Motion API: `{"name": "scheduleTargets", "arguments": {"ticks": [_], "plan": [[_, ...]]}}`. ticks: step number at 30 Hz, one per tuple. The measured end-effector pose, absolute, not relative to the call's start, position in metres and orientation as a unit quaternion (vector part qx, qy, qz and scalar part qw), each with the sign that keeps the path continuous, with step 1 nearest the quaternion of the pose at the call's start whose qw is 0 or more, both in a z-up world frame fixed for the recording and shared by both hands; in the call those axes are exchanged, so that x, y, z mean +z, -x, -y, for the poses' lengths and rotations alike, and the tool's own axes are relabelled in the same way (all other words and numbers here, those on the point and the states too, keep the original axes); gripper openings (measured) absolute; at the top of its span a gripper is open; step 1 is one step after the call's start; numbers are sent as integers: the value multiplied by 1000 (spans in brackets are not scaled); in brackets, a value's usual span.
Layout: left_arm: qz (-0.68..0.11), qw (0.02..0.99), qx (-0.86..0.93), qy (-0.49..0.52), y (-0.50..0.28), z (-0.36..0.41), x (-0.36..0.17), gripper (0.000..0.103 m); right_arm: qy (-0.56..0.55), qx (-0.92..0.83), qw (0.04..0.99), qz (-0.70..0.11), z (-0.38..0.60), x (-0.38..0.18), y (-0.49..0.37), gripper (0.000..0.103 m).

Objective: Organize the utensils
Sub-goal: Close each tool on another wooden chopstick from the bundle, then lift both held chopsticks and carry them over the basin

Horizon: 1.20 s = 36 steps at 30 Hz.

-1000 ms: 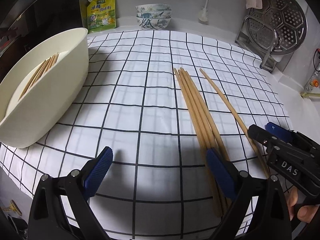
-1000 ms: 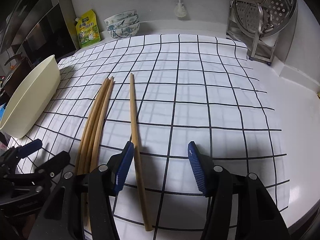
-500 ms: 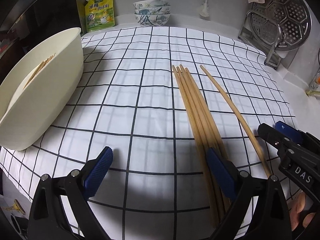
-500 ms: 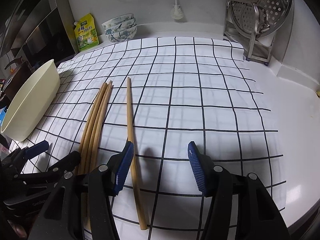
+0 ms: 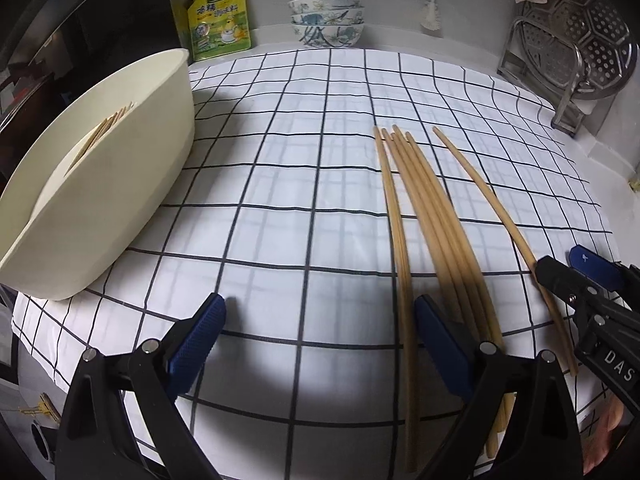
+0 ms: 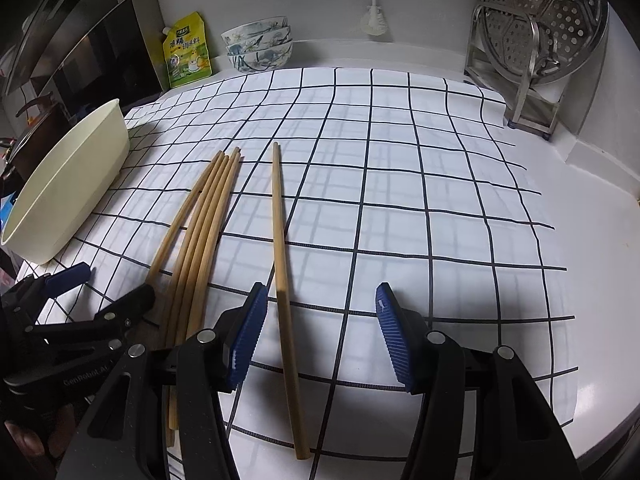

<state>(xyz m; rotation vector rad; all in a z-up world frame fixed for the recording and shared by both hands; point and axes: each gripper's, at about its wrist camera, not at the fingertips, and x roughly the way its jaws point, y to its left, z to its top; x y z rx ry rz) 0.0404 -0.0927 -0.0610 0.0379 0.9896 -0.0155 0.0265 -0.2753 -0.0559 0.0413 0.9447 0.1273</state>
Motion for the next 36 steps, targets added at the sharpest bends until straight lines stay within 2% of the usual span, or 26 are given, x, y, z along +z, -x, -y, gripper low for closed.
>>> {"name": "scheduleTargets", "arguments": {"ticks": [11, 14, 16, 17, 18, 19, 20, 21, 22, 25, 36], "plan": [[-477, 879, -18, -12, -52, 100, -62, 91, 15, 45, 889, -455, 262, -63, -29, 54], [-470, 882, -24, -15, -52, 103, -61, 82, 14, 49, 890, -453, 261, -63, -29, 49], [-467, 884, -26, -16, -52, 105, -59, 67, 19, 57, 891, -450, 257, -62, -28, 34], [-465, 884, -29, -16, -51, 106, -58, 63, 22, 63, 891, -449, 255, -62, -28, 30], [-465, 884, -31, -15, -51, 106, -57, 54, 24, 66, 891, -449, 254, -62, -27, 20], [-465, 885, -34, -15, -51, 107, -56, 40, 28, 69, 891, -448, 251, -62, -27, 11], [-465, 885, -37, -15, -51, 107, -55, 32, 29, 71, 891, -448, 250, -61, -26, 8], [-465, 884, -42, -15, -50, 107, -54, 19, 29, 72, 891, -448, 250, -61, -26, 7], [-467, 883, -48, -13, -51, 108, -54, 11, 27, 74, 891, -448, 250, -61, -26, 6], [-474, 879, -62, -6, -49, 107, -53, 8, 17, 80, 890, -448, 253, -61, -25, 6], [-477, 873, -96, 23, -41, 86, -38, 7, -44, 93, 899, -426, 262, -43, -19, 6]]}}
